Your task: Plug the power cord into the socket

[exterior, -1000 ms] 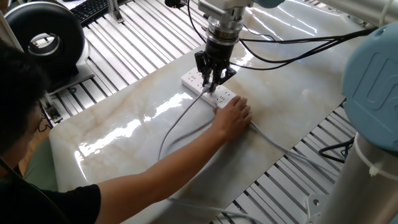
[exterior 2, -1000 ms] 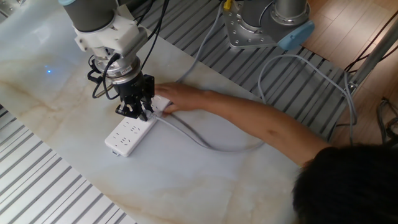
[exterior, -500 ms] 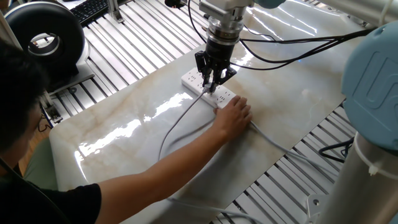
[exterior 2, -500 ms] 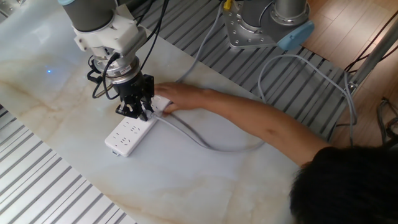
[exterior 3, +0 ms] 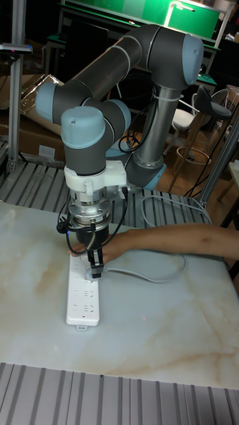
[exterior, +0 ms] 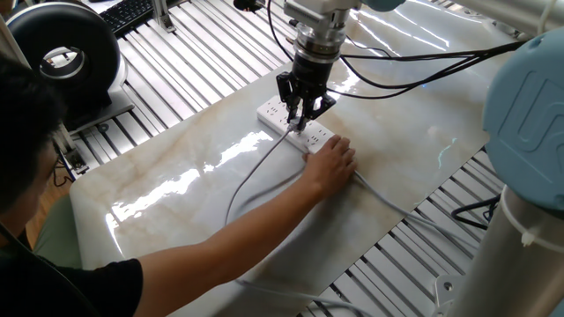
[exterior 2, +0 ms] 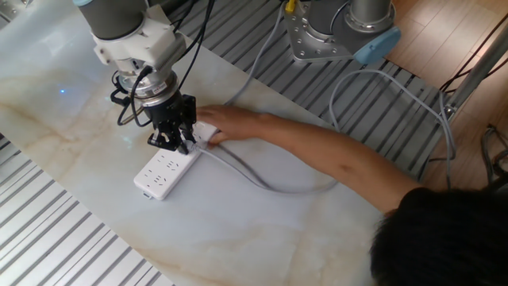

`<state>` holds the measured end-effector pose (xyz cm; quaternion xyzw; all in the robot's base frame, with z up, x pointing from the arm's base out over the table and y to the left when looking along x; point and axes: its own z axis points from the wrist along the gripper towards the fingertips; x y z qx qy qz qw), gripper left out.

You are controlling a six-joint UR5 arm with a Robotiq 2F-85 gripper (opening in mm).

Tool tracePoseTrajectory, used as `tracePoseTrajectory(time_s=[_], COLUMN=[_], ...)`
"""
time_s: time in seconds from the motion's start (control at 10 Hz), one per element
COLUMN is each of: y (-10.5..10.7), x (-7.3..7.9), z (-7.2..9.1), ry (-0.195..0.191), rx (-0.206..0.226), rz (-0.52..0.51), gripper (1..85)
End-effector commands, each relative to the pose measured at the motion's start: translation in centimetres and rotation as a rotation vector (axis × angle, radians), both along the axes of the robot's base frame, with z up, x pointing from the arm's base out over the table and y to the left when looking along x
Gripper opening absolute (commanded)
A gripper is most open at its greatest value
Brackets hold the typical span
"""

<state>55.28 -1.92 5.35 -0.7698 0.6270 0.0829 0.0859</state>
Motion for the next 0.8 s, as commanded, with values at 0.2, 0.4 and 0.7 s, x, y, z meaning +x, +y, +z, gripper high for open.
tracePoseTrajectory(time_s=[0.2, 0.4, 0.7], y=[-0.2, -0.53, -0.43], x=[0.66, 0.85, 0.48], z=[-0.01, -0.02, 0.16], ry=[-0.014, -0.018, 0.0], rx=[0.011, 0.014, 0.006], rz=[0.003, 0.005, -0.023], gripper=[1.0, 1.0, 1.0])
